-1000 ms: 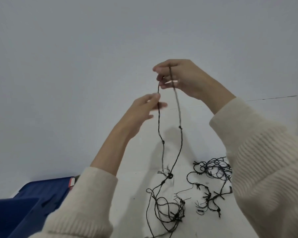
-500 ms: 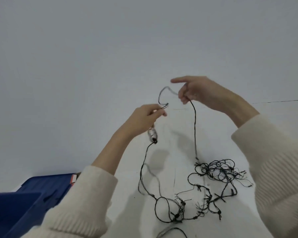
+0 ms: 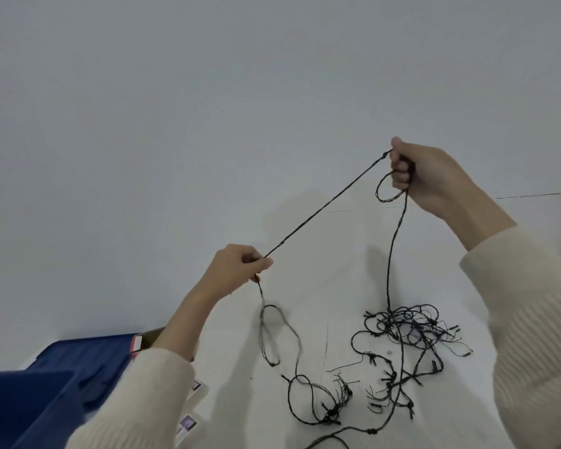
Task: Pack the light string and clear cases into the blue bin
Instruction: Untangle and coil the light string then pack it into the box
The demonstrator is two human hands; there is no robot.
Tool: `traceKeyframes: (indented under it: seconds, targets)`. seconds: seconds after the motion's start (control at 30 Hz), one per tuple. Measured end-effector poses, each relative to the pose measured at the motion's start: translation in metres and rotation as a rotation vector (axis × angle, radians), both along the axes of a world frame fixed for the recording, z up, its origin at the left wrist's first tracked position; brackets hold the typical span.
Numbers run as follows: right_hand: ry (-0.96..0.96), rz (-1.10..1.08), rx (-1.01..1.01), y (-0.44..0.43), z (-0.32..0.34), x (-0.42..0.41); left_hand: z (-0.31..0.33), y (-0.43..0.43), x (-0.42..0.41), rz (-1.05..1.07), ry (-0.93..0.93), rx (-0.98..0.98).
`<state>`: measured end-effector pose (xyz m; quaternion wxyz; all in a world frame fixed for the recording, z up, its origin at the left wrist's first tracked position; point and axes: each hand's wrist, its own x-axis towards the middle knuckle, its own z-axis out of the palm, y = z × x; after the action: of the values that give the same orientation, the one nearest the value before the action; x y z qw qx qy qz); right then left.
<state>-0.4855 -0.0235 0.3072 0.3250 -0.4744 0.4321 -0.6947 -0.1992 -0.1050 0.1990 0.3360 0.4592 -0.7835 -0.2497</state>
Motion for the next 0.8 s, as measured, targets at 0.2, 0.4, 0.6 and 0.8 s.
traceKeyframes:
  seconds: [0.2,0.4,0.6,0.8]
  targets:
    - [1.015,-0.274,0.306,0.004,-0.011,0.014,0.022,0.015,-0.01,-0.025,0.09,0.125]
    - [1.132,0.016,0.312,0.012,-0.01,0.075,0.07,0.038,-0.041,-0.175,-0.198,-0.038]
    - [0.891,0.221,0.346,0.003,-0.013,0.079,0.082,0.037,-0.04,-0.115,-0.1,-0.19]
    - [0.355,-0.013,0.196,-0.003,-0.01,0.04,0.071,0.025,-0.001,-0.281,0.167,0.281]
